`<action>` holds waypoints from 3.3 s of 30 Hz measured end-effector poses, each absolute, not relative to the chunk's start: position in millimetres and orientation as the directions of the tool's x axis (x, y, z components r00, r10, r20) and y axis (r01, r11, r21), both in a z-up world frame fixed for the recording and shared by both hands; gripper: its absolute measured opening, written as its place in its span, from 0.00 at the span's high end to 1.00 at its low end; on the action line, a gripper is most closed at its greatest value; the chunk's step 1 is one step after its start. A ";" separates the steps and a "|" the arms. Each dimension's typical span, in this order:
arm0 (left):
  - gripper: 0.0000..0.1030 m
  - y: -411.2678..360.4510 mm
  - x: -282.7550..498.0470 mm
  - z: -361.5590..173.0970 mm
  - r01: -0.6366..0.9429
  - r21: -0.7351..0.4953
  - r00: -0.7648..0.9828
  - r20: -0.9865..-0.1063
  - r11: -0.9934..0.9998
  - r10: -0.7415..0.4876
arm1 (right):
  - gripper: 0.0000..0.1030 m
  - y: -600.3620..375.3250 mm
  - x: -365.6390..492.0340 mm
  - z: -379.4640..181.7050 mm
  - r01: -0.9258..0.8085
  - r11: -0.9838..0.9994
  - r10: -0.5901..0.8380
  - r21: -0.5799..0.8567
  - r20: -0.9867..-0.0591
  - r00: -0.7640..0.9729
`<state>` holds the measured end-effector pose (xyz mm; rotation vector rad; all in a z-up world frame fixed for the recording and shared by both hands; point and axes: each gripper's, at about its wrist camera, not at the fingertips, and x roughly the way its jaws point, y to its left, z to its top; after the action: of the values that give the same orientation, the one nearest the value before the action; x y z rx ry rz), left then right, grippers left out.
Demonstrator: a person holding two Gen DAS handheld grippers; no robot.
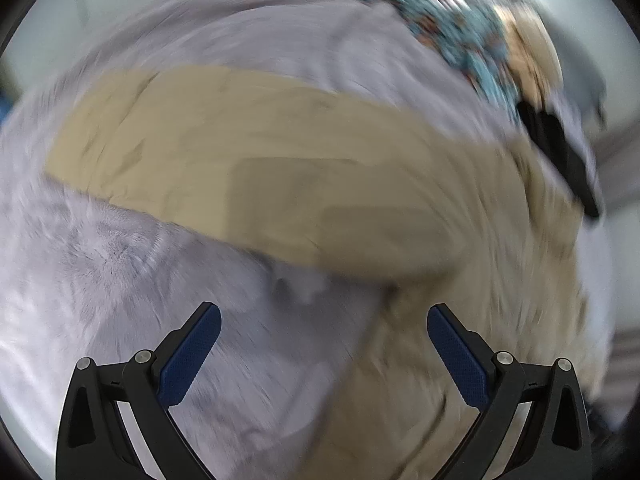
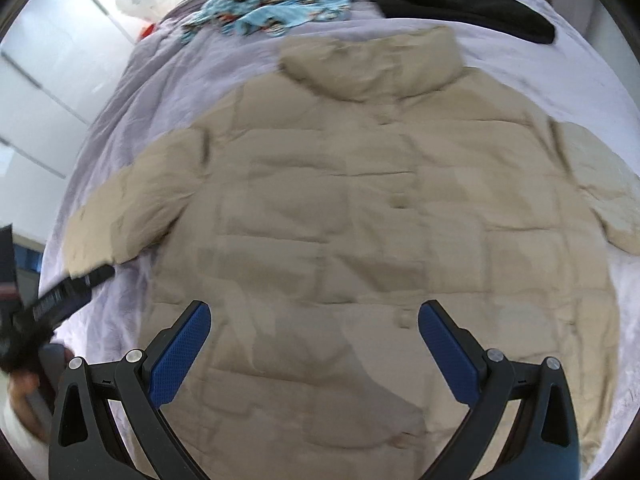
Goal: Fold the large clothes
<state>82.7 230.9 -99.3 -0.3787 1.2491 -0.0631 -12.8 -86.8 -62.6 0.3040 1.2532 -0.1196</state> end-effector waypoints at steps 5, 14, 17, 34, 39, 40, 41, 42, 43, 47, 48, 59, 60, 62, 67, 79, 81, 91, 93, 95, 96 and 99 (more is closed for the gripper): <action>0.00 299.3 109.9 -142.3 -0.260 -0.512 0.366 -0.837 0.818 -0.408 | 0.00 -41.0 4.6 -84.9 0.152 0.978 0.103 0.140 -0.968 0.229; 0.00 358.4 154.4 -165.1 -0.344 -0.609 0.476 -0.769 0.715 -0.426 | 0.00 1.3 25.8 -108.3 0.122 0.966 0.194 0.226 -0.954 0.230; 0.11 367.1 178.6 -162.9 -0.345 -0.553 0.498 -0.793 0.759 -0.351 | 0.00 4.6 36.9 -114.5 0.142 0.952 0.229 0.273 -0.937 0.264; 0.88 331.4 184.4 -29.4 0.078 -0.515 0.616 -0.648 0.853 -0.448 | 0.95 21.6 127.7 -166.0 0.283 0.787 0.420 0.548 -0.812 0.405; 0.88 255.3 177.8 10.5 0.290 -0.502 0.559 -0.602 0.815 -0.569 | 0.95 25.2 123.3 -189.4 0.301 0.764 0.456 0.571 -0.807 0.375; 0.88 233.0 177.1 17.8 0.329 -0.499 0.545 -0.593 0.802 -0.593 | 0.95 23.2 122.2 -192.9 0.303 0.749 0.477 0.589 -0.797 0.371; 0.88 217.8 174.2 20.9 0.351 -0.494 0.539 -0.588 0.795 -0.603 | 0.95 20.5 121.3 -194.0 0.301 0.732 0.501 0.611 -0.783 0.369; 0.88 194.9 173.0 26.7 0.382 -0.484 0.530 -0.583 0.787 -0.616 | 0.95 16.8 120.0 -194.3 0.296 0.713 0.532 0.636 -0.765 0.364; 0.88 175.6 171.1 30.4 0.401 -0.474 0.523 -0.584 0.784 -0.621 | 0.95 11.4 117.4 -191.9 0.289 0.691 0.563 0.663 -0.744 0.360; 0.88 87.4 160.5 34.1 0.477 -0.427 0.475 -0.610 0.768 -0.634 | 0.95 -31.5 90.1 -166.8 0.279 0.642 0.600 0.714 -0.694 0.397; 0.88 63.1 156.4 31.8 0.500 -0.412 0.462 -0.617 0.761 -0.637 | 0.95 -54.4 74.3 -155.5 0.280 0.649 0.581 0.707 -0.699 0.418; 0.88 -126.0 83.0 -110.1 0.607 0.011 0.440 -0.837 0.795 -0.325 | 0.95 -262.7 -57.5 -135.8 0.471 0.729 0.332 0.496 -0.859 0.390; 0.88 -131.0 77.5 -118.7 0.597 0.038 0.445 -0.847 0.801 -0.291 | 0.95 -274.2 -66.4 -138.4 0.479 0.723 0.335 0.497 -0.860 0.386; 0.77 -134.0 73.9 -127.6 0.579 0.065 0.456 -0.852 0.813 -0.256 | 0.95 -286.1 -74.7 -141.6 0.472 0.719 0.350 0.510 -0.852 0.388; 0.00 -125.6 54.5 -106.9 0.552 0.055 0.506 -0.815 0.832 -0.282 | 0.94 -287.9 -66.5 -142.5 0.449 0.722 0.371 0.527 -0.842 0.392; 0.00 37.4 38.8 -64.9 0.285 0.112 0.632 -0.769 0.952 -0.098 | 0.18 -199.1 -30.9 -83.4 0.195 0.925 0.214 0.325 -0.873 0.438; 0.00 63.7 39.1 -79.9 0.239 0.183 0.624 -0.781 0.954 -0.007 | 0.18 -171.1 -21.5 -77.8 0.126 0.956 0.185 0.263 -0.881 0.435; 0.00 97.4 80.8 -133.1 0.102 0.213 0.555 -0.823 0.972 0.122 | 0.18 -59.0 14.2 -97.9 -0.161 0.963 -0.106 -0.214 -0.856 0.506; 0.00 103.3 93.2 -139.0 0.045 0.195 0.537 -0.832 0.980 0.141 | 0.18 -53.4 29.1 -108.8 -0.153 0.961 -0.129 -0.231 -0.862 0.490; 0.00 111.9 97.4 -146.7 0.000 0.161 0.515 -0.846 0.987 0.138 | 0.20 -57.8 39.8 -113.3 -0.107 0.969 -0.144 -0.221 -0.863 0.485; 0.00 116.7 97.9 -149.1 -0.011 0.136 0.508 -0.853 0.991 0.122 | 0.23 -69.4 42.5 -109.6 -0.035 0.980 -0.151 -0.194 -0.852 0.502; 0.00 118.6 97.9 -152.0 -0.016 0.126 0.512 -0.851 0.992 0.116 | 0.24 -116.9 36.2 -93.9 0.207 0.978 -0.145 -0.037 -0.829 0.540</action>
<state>97.9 118.6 -152.0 0.1066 1.0312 0.0793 36.2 -116.9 -93.9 0.0682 0.9788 -0.2093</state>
